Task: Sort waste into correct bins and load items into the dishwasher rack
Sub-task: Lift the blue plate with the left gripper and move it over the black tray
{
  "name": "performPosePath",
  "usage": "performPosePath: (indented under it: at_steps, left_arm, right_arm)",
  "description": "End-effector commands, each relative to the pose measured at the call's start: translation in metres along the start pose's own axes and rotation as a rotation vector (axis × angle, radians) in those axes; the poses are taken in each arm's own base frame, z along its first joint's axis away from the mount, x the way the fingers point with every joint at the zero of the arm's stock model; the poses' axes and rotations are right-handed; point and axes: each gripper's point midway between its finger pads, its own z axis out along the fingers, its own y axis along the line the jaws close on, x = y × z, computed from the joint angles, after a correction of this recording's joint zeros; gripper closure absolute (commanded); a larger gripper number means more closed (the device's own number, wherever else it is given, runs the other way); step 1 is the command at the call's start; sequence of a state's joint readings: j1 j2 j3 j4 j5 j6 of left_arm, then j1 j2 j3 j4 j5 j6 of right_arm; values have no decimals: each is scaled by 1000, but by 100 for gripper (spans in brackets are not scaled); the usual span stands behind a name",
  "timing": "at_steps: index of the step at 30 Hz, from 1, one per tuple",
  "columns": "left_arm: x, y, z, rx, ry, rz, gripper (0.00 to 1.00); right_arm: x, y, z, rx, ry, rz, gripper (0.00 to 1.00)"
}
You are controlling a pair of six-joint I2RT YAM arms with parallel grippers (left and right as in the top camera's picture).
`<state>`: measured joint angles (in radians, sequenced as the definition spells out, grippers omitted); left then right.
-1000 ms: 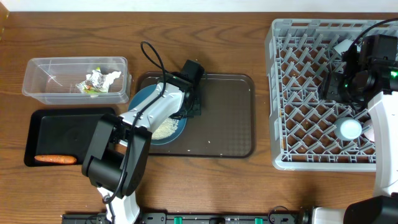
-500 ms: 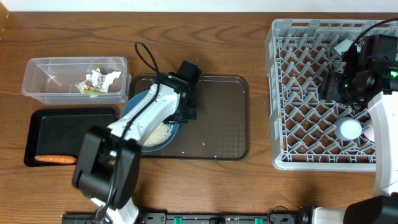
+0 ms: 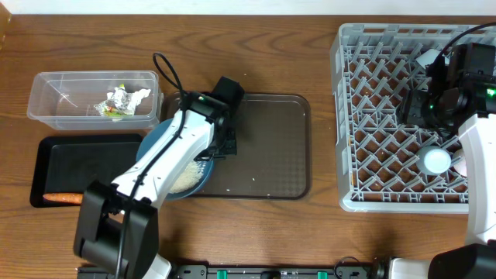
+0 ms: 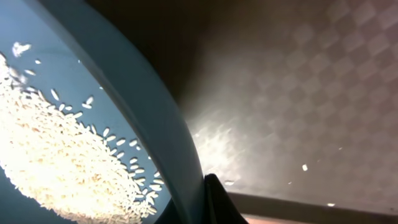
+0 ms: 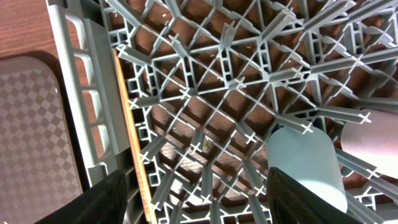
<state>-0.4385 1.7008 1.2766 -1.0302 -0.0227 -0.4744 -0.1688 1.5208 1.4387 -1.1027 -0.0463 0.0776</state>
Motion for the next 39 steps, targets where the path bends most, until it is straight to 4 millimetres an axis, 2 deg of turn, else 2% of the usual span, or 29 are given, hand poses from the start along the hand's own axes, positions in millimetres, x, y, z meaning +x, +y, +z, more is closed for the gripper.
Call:
performPosePath:
  at_steps: [1,5,12,20,29,39]
  left_arm:
    - [-11,12,-20,-34,-78,-22,94]
    - [-14,22,-30,-25,-104,-39,94]
    - [-30,62,-50,31,-151,-123,94]
    - [-48,97,-54,246,-147,-209,94]
    - [-74,137,-72,520,-244,-337,94]
    - [-78,176,-99,789,-321,-511,94]
  right_arm:
    - [-1,1,-2,-4,-5,-12,34]
    - [1,0,-2,-3,2,-12,33]
    - [4,0,-2,-2,15,-12,33]
    - [8,0,-2,-1,32,-10,33]
    - [12,0,-2,1,48,-10,33]
    - [12,0,-2,1,48,-10,34]
